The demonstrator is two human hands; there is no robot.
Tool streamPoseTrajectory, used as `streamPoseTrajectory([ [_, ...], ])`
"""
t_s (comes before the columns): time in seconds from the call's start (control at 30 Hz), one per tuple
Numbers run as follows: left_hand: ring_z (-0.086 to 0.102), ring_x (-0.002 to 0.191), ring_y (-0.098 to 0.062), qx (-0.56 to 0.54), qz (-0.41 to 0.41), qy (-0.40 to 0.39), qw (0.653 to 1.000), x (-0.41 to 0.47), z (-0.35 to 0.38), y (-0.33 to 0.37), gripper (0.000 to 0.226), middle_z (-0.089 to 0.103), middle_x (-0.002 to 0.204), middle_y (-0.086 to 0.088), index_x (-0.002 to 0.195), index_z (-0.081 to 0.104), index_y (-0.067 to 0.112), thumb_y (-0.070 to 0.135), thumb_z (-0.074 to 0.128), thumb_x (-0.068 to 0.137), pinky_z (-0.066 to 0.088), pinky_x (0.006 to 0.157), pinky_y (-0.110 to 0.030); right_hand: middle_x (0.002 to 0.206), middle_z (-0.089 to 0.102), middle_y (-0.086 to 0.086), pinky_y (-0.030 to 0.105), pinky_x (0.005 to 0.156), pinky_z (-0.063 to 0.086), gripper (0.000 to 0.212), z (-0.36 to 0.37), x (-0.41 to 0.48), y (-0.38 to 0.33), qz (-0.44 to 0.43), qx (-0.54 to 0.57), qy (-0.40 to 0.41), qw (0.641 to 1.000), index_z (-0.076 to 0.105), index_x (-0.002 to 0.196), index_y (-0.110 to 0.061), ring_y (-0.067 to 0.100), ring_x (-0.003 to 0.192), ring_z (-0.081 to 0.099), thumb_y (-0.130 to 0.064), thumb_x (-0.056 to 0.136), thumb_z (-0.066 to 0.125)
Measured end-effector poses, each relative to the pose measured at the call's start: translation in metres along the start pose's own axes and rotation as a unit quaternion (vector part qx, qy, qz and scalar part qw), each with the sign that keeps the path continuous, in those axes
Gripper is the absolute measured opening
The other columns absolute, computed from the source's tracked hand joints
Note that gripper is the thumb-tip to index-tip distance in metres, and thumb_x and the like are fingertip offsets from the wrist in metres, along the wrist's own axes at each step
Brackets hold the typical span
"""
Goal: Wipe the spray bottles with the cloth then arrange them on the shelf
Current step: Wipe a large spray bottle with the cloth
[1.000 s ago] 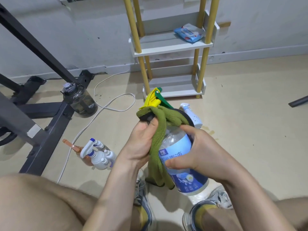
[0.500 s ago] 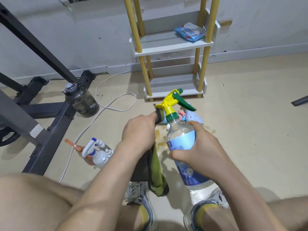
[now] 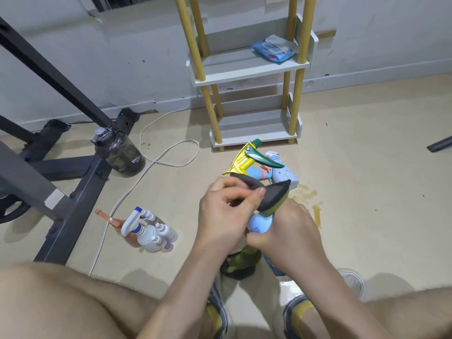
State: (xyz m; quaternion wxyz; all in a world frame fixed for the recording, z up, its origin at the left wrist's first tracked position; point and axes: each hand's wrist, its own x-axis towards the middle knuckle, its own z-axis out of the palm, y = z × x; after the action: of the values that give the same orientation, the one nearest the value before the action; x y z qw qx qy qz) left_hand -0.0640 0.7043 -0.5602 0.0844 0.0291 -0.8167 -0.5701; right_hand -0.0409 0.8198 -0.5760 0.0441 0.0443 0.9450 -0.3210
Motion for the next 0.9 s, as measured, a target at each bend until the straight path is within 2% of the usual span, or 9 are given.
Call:
streamPoseTrajectory([
  [0.2,0.047,0.059,-0.012,-0.133,-0.146,0.147,0.969,0.004,0.021,0.008,0.040,0.053,0.068,0.003,0.070,0.052,0.019,0.037,0.086,0.064,0.044,0.061,-0.027,0.096,0.057,0.002,0.045,0.071,0.049,0.076,0.003,-0.006,-0.014,-0.034,-0.003,0.114,0.993,0.049,0.124,-0.014,0.030,0.096,0.054,-0.040,0.060,0.079],
  [0.3,0.066,0.070,-0.014,-0.185,-0.253,0.065,0.948,0.006,0.019,0.007,0.049,0.070,0.088,0.000,0.096,0.059,0.012,0.047,0.080,0.070,0.050,0.063,-0.028,0.087,0.059,0.002,0.035,0.058,0.040,0.076,0.011,-0.006,-0.013,-0.066,-0.049,0.162,0.983,0.056,0.116,-0.010,0.030,0.082,0.057,-0.036,0.049,0.079],
  [0.43,0.070,0.072,-0.010,-0.187,-0.216,-0.023,0.958,0.018,0.012,0.016,0.018,0.075,0.089,-0.005,0.098,0.070,0.010,0.024,0.060,0.097,0.053,0.060,-0.019,0.089,0.059,0.003,0.033,0.060,0.030,0.093,0.017,-0.008,-0.014,-0.086,-0.101,0.188,0.973,0.055,0.126,-0.005,0.029,0.079,0.057,-0.031,0.041,0.082],
  [0.57,0.069,0.080,-0.019,-0.287,-0.158,-0.068,0.942,0.023,0.006,0.011,0.020,0.074,0.090,-0.011,0.101,0.069,0.002,0.018,0.058,0.097,0.057,0.072,-0.028,0.105,0.062,-0.002,0.032,0.068,0.044,0.104,-0.021,0.000,-0.017,-0.063,0.048,-0.008,0.997,0.027,0.148,-0.019,0.024,0.094,0.058,-0.029,0.060,0.081],
  [0.63,0.068,0.091,-0.027,-0.349,-0.136,-0.133,0.918,0.024,-0.004,0.004,0.030,0.071,0.101,-0.017,0.108,0.067,-0.002,0.023,0.059,0.092,0.055,0.085,-0.036,0.102,0.070,-0.001,0.030,0.073,0.055,0.094,-0.043,0.007,-0.009,-0.034,0.299,-0.178,0.937,0.037,0.141,-0.026,0.021,0.090,0.067,-0.018,0.061,0.086],
  [0.7,0.069,0.089,-0.026,-0.387,-0.142,-0.178,0.893,0.025,-0.009,0.002,0.031,0.072,0.100,-0.017,0.105,0.067,-0.001,0.024,0.062,0.088,0.056,0.084,-0.036,0.106,0.073,0.005,0.044,0.082,0.059,0.084,-0.054,0.009,-0.002,-0.014,0.454,-0.245,0.857,0.049,0.131,-0.030,0.026,0.094,0.072,-0.009,0.059,0.086],
  [0.77,0.070,0.082,-0.022,-0.367,-0.168,-0.139,0.904,0.020,-0.002,0.003,0.016,0.073,0.092,-0.013,0.099,0.069,0.002,0.013,0.063,0.089,0.058,0.078,-0.032,0.107,0.072,0.002,0.043,0.084,0.058,0.096,-0.047,0.009,0.001,-0.015,0.371,-0.214,0.904,0.040,0.139,-0.032,0.024,0.094,0.070,-0.015,0.058,0.088],
  [0.83,0.069,0.071,-0.016,-0.282,-0.188,-0.053,0.939,0.014,0.010,0.008,0.010,0.074,0.081,-0.007,0.092,0.070,0.004,0.001,0.061,0.090,0.056,0.065,-0.027,0.107,0.064,-0.004,0.028,0.075,0.049,0.123,-0.029,0.005,-0.003,-0.020,0.178,-0.129,0.975,0.007,0.155,-0.032,0.020,0.090,0.062,-0.026,0.061,0.086],
  [0.9,0.068,0.066,-0.014,-0.235,-0.178,-0.005,0.956,0.011,0.018,0.011,0.009,0.073,0.077,-0.005,0.092,0.071,0.003,0.001,0.062,0.089,0.053,0.060,-0.025,0.119,0.057,-0.003,0.029,0.069,0.041,0.131,-0.011,-0.006,-0.007,-0.064,0.109,-0.043,0.991,-0.009,0.156,-0.033,0.021,0.095,0.056,-0.034,0.063,0.083],
])
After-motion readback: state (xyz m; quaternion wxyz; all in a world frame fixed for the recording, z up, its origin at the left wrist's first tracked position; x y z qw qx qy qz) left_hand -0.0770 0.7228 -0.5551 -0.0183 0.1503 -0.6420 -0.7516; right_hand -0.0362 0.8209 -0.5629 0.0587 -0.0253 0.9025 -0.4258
